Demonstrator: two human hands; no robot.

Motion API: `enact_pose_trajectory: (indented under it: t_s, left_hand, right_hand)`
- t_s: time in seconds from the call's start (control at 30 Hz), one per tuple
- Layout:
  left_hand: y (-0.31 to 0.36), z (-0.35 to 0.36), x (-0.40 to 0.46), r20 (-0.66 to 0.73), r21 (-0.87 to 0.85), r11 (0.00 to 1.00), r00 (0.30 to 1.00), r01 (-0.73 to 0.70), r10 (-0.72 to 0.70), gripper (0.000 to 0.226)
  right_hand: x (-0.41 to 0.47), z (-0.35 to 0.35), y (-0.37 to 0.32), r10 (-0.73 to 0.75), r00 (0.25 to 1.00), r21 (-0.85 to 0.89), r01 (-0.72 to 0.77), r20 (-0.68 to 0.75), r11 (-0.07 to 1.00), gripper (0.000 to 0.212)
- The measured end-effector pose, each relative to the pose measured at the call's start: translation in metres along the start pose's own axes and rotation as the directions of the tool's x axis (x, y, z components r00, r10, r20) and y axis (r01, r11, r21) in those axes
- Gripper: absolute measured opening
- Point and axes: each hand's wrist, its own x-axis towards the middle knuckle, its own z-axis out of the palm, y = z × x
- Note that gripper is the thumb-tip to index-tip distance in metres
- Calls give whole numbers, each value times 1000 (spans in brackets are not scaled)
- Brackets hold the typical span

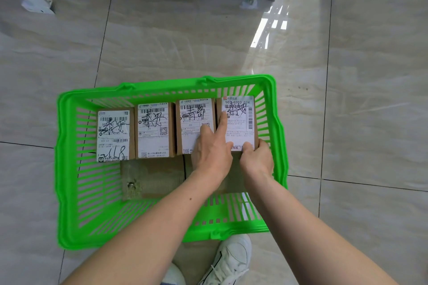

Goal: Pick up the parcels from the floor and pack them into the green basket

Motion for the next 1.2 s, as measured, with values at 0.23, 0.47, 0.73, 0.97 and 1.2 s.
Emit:
enact_pose_trajectory:
  t_s: [0.23,0.47,0.73,0.97,1.2]
  left_hand:
    - [6,-21,-27,4,-123,991,998,57,-57,66]
    - [41,-72,-88,30,-137,985,994,105,-102,65]
    - [126,-142,-164,39,-112,992,997,-55,60,64]
    - [180,-156,-232,105,-76,973,969,-216,223,50]
    - [219,-118,-312,203,-40,937,915,-347,347,47]
  right_hand:
    - [-40,-6,8,22,995,218,-44,102,975,60]
    - [-100,-80,2,11,956,325,-110,293,939,57]
    - [-168,-195,-12,3,975,528,-124,224,840,34]
    - [-229,-269,20,23,989,656,-115,147,746,36]
    - [-272,-330,104,118,993,775,-95,27,625,35]
